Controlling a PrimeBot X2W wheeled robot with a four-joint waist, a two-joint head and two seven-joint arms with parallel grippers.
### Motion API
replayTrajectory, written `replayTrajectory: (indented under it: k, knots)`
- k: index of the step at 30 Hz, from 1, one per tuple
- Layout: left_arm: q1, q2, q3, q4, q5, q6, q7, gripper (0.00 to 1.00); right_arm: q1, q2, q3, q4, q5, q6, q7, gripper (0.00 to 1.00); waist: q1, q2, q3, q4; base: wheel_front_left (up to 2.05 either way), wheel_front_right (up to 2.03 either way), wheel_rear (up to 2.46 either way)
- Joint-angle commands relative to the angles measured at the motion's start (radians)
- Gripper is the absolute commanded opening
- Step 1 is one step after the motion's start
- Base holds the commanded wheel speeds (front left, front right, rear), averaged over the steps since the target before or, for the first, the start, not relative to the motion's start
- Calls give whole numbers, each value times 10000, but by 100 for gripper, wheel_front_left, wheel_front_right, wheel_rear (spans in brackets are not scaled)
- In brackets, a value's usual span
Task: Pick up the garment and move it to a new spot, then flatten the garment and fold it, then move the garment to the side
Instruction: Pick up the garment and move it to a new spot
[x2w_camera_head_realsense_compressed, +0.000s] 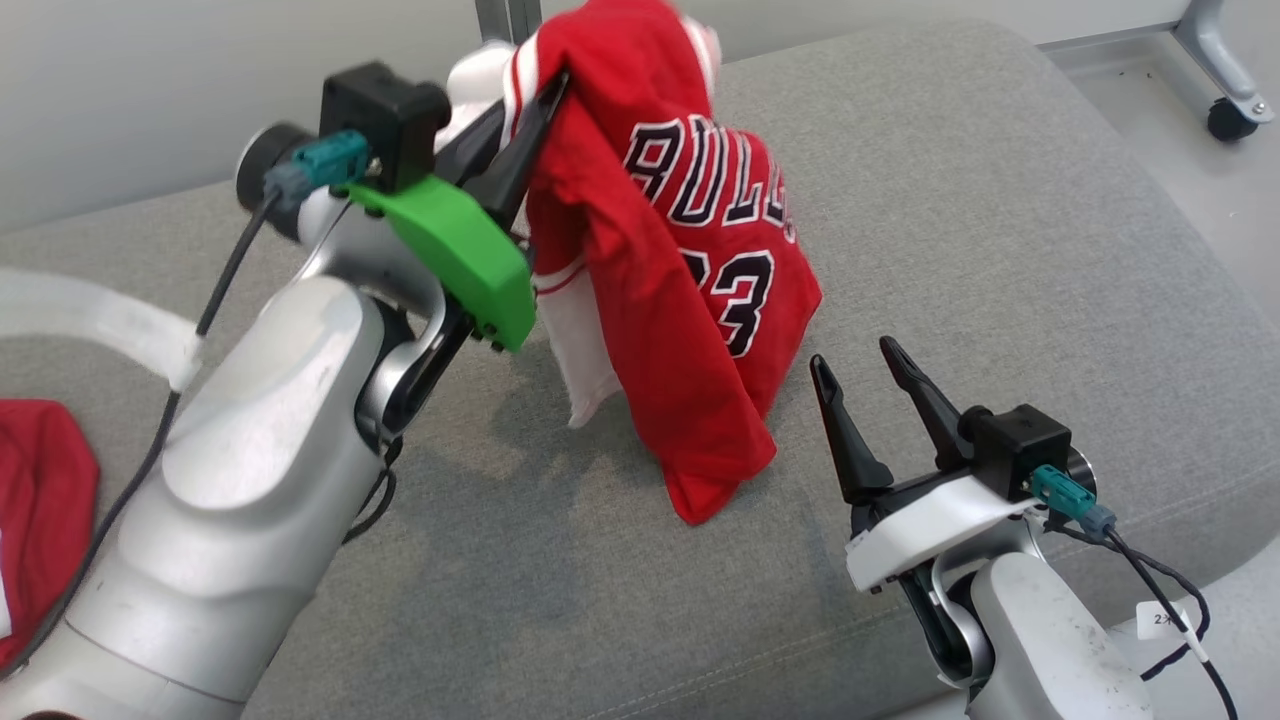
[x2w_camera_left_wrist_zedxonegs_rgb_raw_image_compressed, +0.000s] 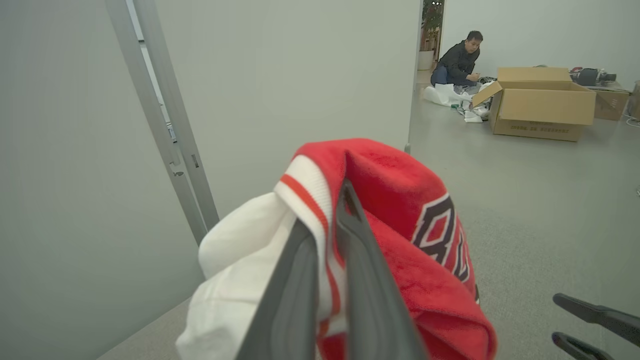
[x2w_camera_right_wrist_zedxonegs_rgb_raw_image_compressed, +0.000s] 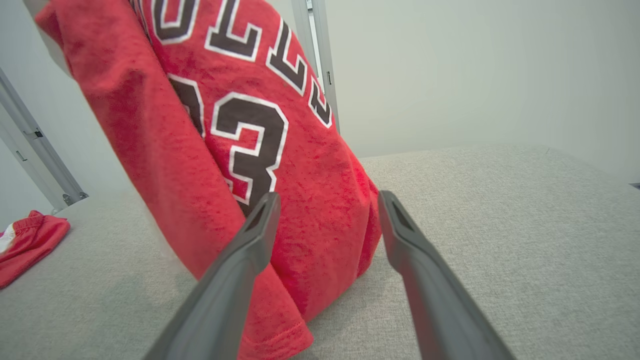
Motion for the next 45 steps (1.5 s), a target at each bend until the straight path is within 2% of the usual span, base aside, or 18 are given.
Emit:
replayTrajectory:
  k: [1, 11, 18, 25, 37, 38, 39, 42, 45]
  knots:
    - [217, 102, 59, 93, 45, 86, -222, 0, 102, -30, -46, 12, 10, -3, -64, 100, 1, -1, 16, 87, 0, 0, 0]
    - [2393, -113, 182, 1220, -79, 765, -1986, 0, 535, -33, -348, 75, -196, -3, -85, 100, 1, -1, -402, 902, 0, 0, 0]
    - [3556, -257, 120, 1320, -258, 1159, -2360, 0, 765, -33, -424, 20, -210, -3, -43, 100, 1, -1, -567, 1485, 0, 0, 0]
    - [4354, -126, 103, 1833, -162, 1573, -2611, 0, 655, -35, -190, 4, -127, -3, 27, 100, 1, -1, -405, 1672, 0, 0, 0]
    - [4918, -740, 425, 3493, -488, 1147, -2938, 0, 526, -33, -133, 58, -186, -3, 86, 100, 1, -1, -318, 1673, 0, 0, 0]
    - [4922, -800, 453, 3595, -462, 1111, -2956, 34, 532, -32, -130, 59, -183, -1, 85, 100, 1, -1, -326, 1677, 0, 0, 0]
    - [4924, -839, 512, 3668, -421, 1068, -2969, 100, 542, -32, -129, 65, -178, -1, 84, 100, 1, -1, -342, 1678, 0, 0, 0]
    - [5009, -984, 927, 3433, -251, 1039, -2992, 100, 598, -32, -174, 74, -173, -1, 82, 100, 1, -1, -391, 1710, 0, 0, 0]
    - [5335, -1040, 1643, 2450, 260, 1095, -2994, 100, 656, -32, -243, 63, -167, -1, 76, 100, 1, -1, -435, 1763, 0, 0, 0]
